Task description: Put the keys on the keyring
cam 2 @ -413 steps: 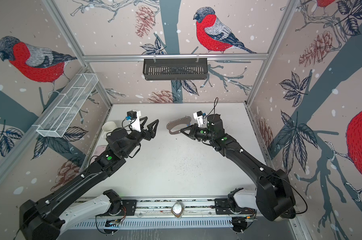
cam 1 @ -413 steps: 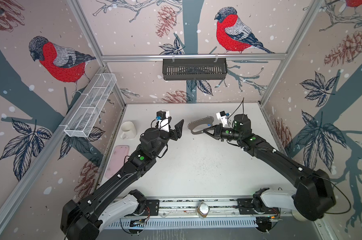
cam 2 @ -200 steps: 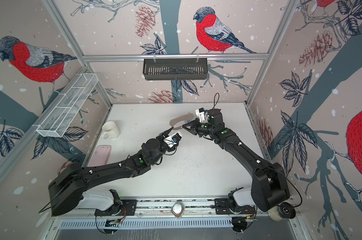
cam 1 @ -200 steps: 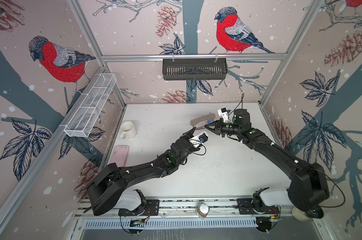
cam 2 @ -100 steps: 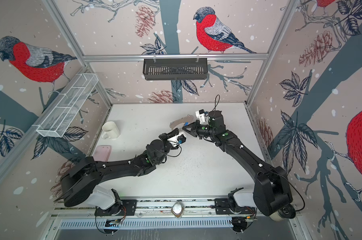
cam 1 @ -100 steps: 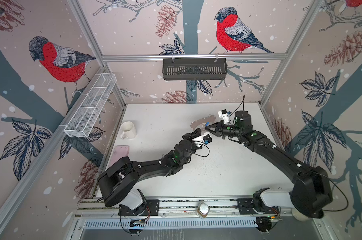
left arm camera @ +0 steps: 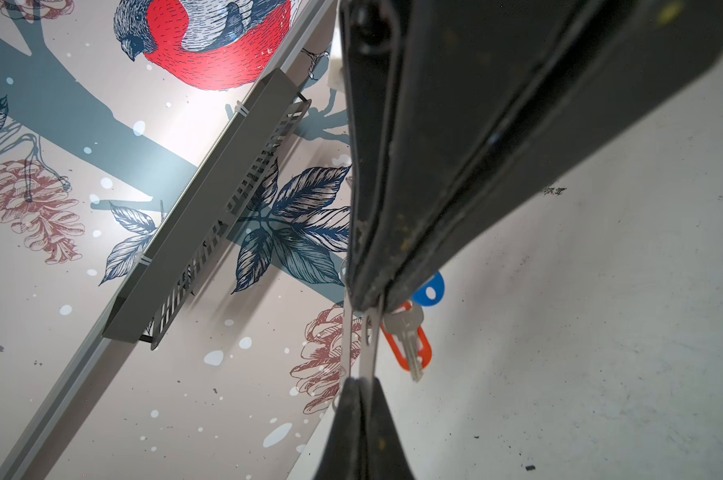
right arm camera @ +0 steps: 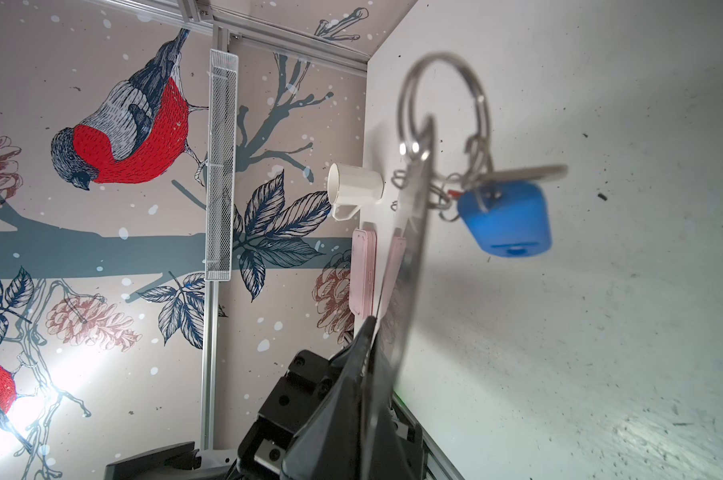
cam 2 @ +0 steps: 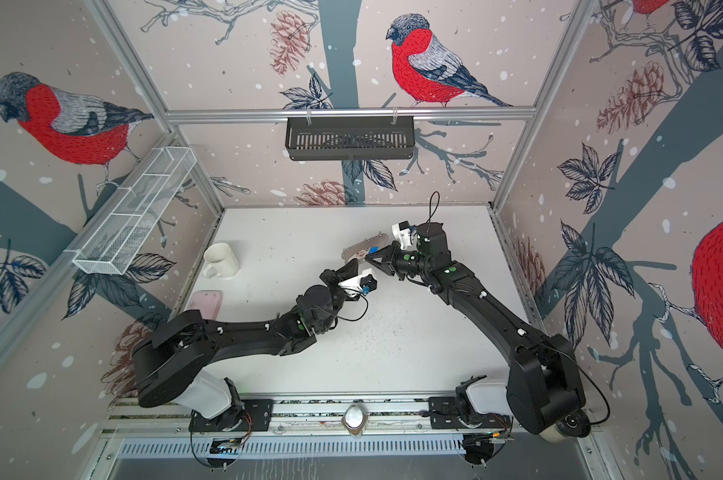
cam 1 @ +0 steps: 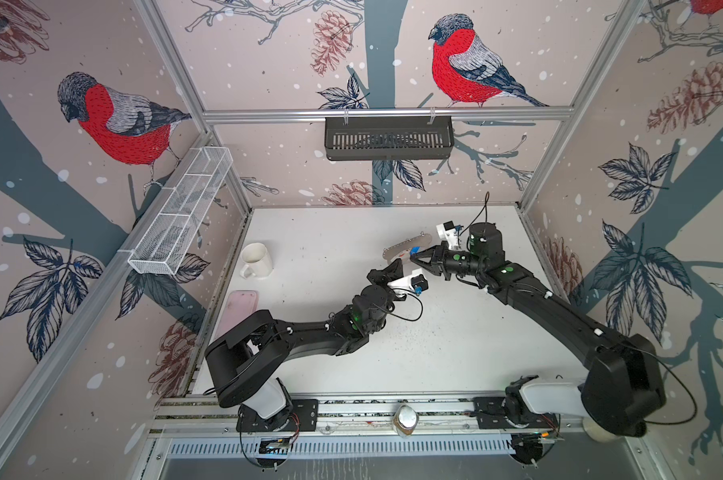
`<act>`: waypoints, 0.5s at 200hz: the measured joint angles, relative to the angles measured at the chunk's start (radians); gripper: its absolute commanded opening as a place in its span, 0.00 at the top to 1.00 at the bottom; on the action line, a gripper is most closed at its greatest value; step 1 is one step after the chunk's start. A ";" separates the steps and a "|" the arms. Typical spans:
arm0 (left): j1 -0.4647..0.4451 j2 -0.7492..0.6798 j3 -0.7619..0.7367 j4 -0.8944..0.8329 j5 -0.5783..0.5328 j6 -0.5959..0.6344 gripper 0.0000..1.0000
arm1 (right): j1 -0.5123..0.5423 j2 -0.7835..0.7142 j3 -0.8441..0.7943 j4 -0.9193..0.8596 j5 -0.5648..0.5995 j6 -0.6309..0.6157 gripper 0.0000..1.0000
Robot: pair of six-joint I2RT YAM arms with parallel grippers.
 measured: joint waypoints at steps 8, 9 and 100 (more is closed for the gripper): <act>0.000 -0.007 -0.006 -0.001 0.005 -0.001 1.00 | 0.000 0.000 0.000 0.000 -0.006 0.000 1.00; 0.000 -0.008 -0.006 -0.001 0.006 -0.001 1.00 | 0.000 0.000 0.000 0.000 -0.006 0.000 1.00; 0.030 -0.132 -0.010 -0.184 0.145 -0.075 1.00 | -0.003 -0.011 -0.001 0.004 -0.053 0.019 1.00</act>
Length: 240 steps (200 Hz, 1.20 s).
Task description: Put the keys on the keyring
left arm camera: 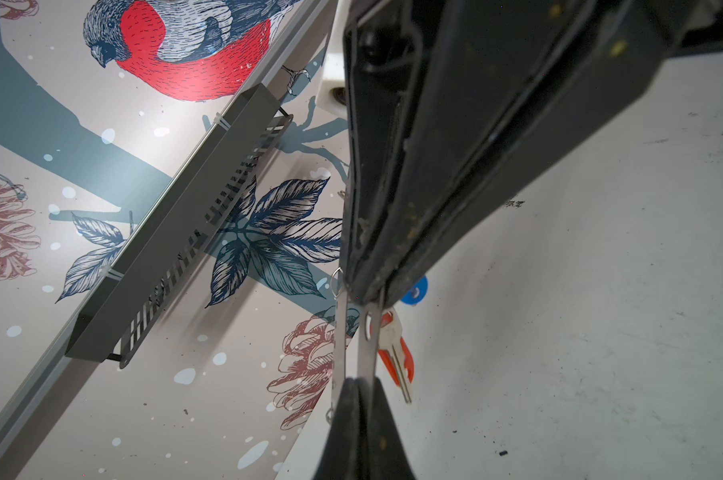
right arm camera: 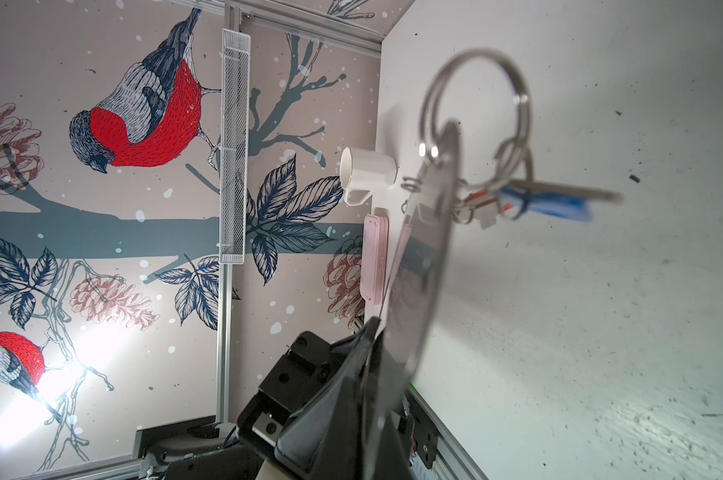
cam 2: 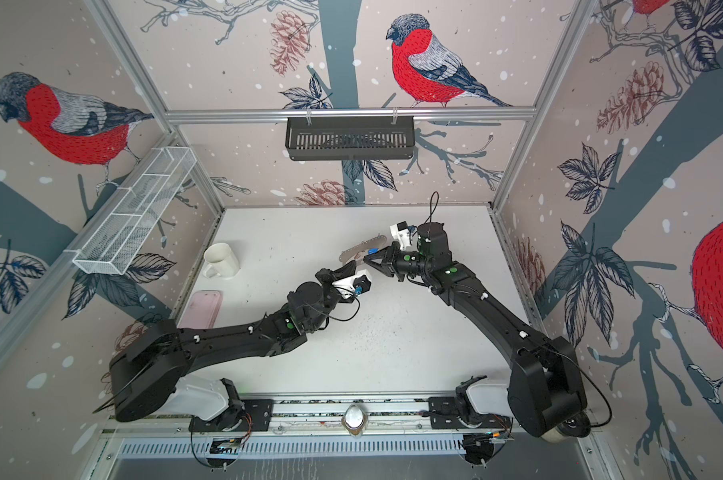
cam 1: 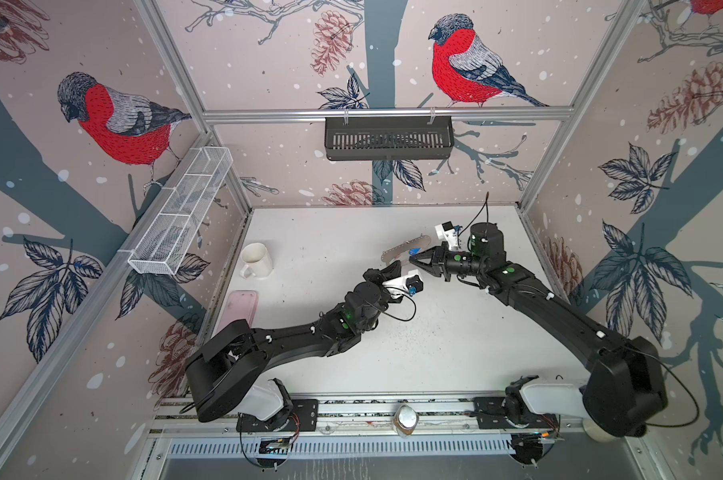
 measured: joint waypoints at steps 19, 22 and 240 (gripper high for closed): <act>0.015 -0.032 0.000 -0.047 0.047 -0.017 1.00 | -0.001 0.000 0.000 0.002 -0.013 0.015 1.00; 0.017 -0.036 0.000 -0.051 0.056 -0.019 1.00 | -0.001 0.000 0.000 0.003 -0.014 0.015 1.00; 0.114 0.053 0.240 -0.253 0.074 -0.287 1.00 | -0.006 -0.080 0.031 0.029 -0.024 -0.067 0.49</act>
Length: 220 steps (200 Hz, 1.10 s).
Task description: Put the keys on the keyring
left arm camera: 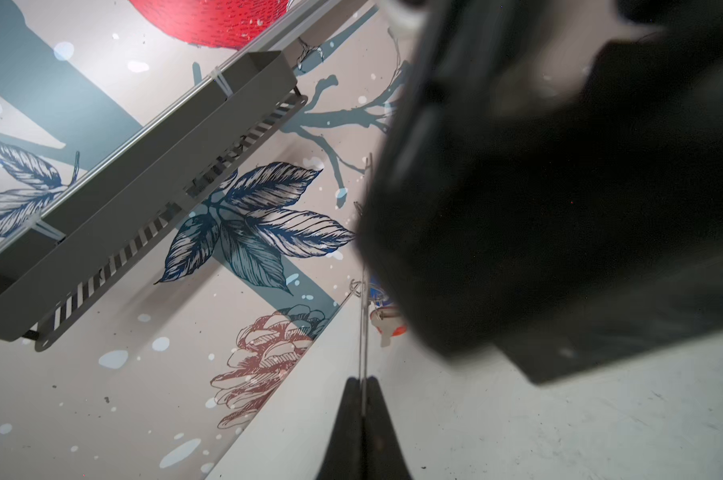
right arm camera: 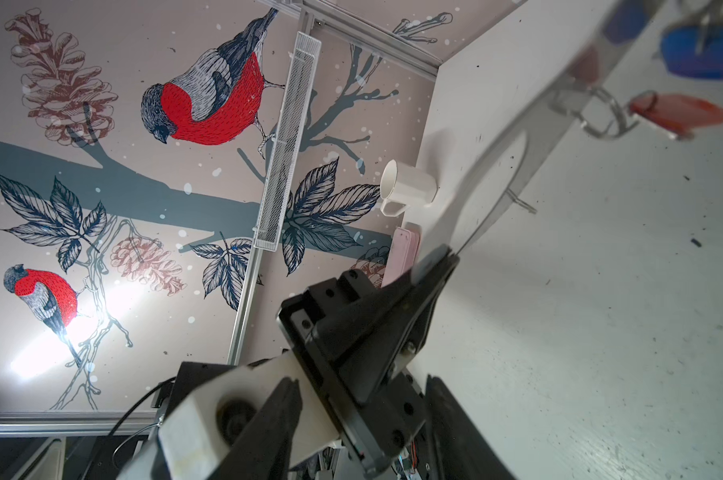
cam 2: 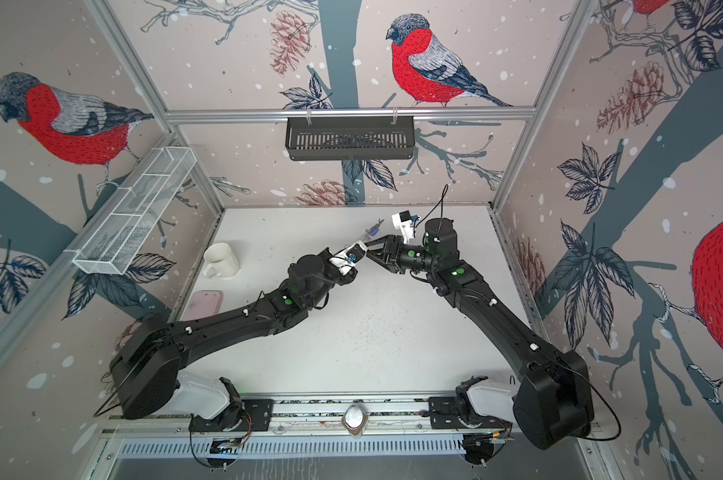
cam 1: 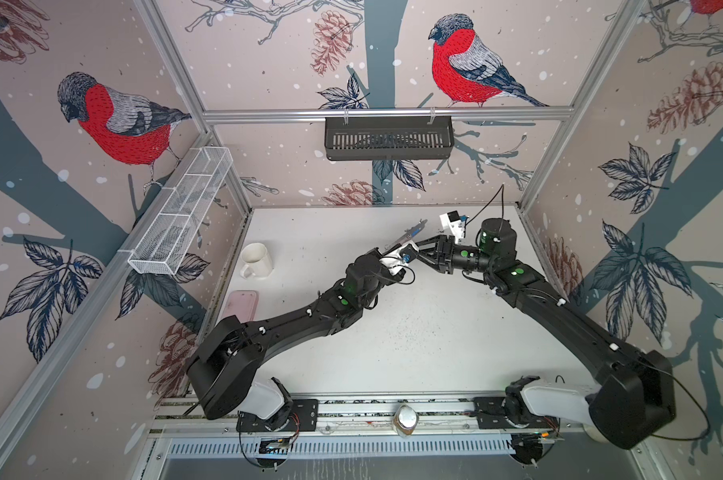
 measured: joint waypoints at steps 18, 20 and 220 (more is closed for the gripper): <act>0.003 0.033 0.074 -0.094 -0.048 -0.031 1.00 | -0.010 -0.035 0.024 -0.064 0.004 -0.058 0.49; 0.003 0.036 0.082 -0.109 -0.049 -0.038 1.00 | -0.012 -0.040 0.026 -0.071 0.004 -0.066 0.49; -0.019 0.212 0.323 -0.610 0.397 -0.668 1.00 | -0.458 -0.351 -0.244 -0.102 0.255 -0.343 0.44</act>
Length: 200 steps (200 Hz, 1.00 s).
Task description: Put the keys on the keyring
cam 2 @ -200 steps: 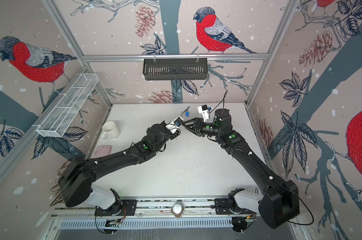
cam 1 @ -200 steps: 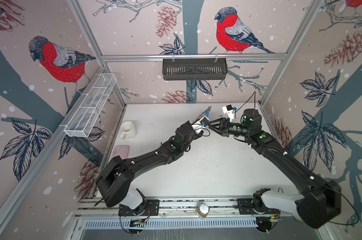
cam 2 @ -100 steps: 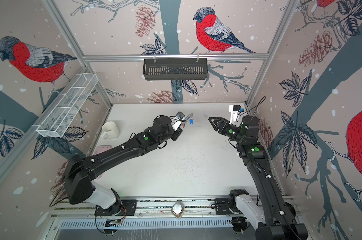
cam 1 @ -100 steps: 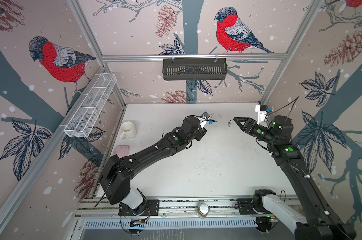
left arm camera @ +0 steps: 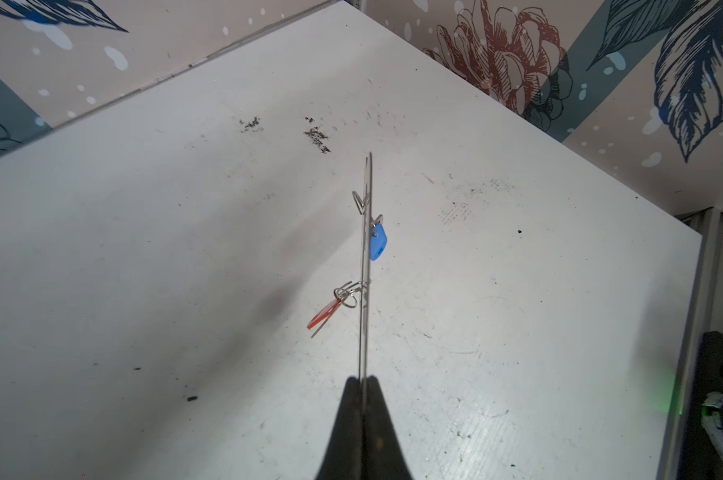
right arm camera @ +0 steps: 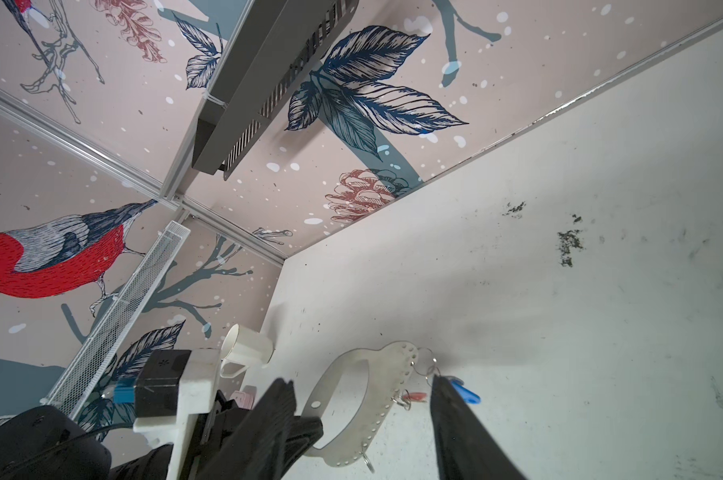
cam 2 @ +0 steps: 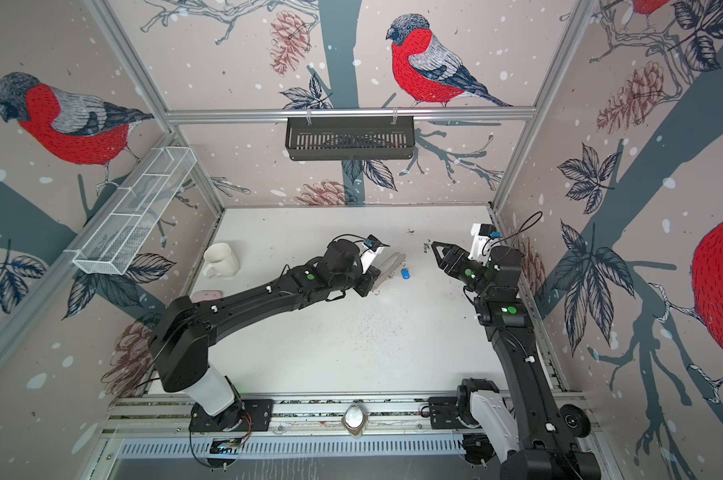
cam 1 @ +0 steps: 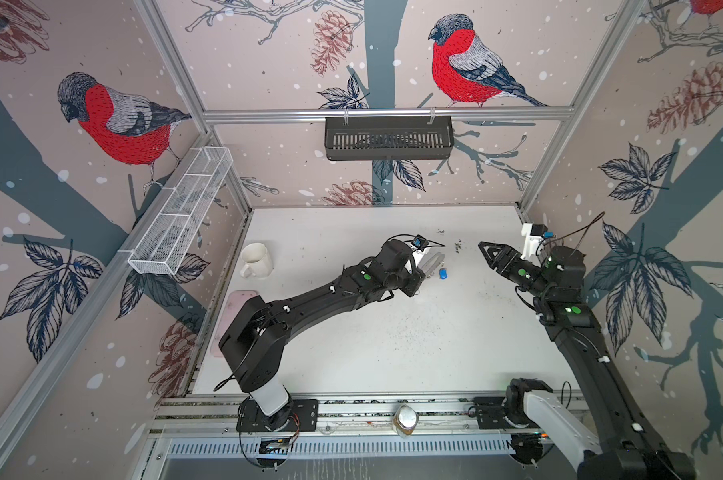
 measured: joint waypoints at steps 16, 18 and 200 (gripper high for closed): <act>0.004 0.036 0.000 0.013 0.014 -0.037 1.00 | -0.010 0.000 -0.008 0.004 0.000 -0.013 0.44; 0.005 0.040 0.000 0.015 0.015 -0.041 1.00 | -0.011 0.000 -0.009 0.005 0.001 -0.016 0.44; 0.292 0.166 -0.209 0.309 0.172 -0.175 1.00 | -0.023 0.010 -0.050 0.014 0.050 -0.021 0.44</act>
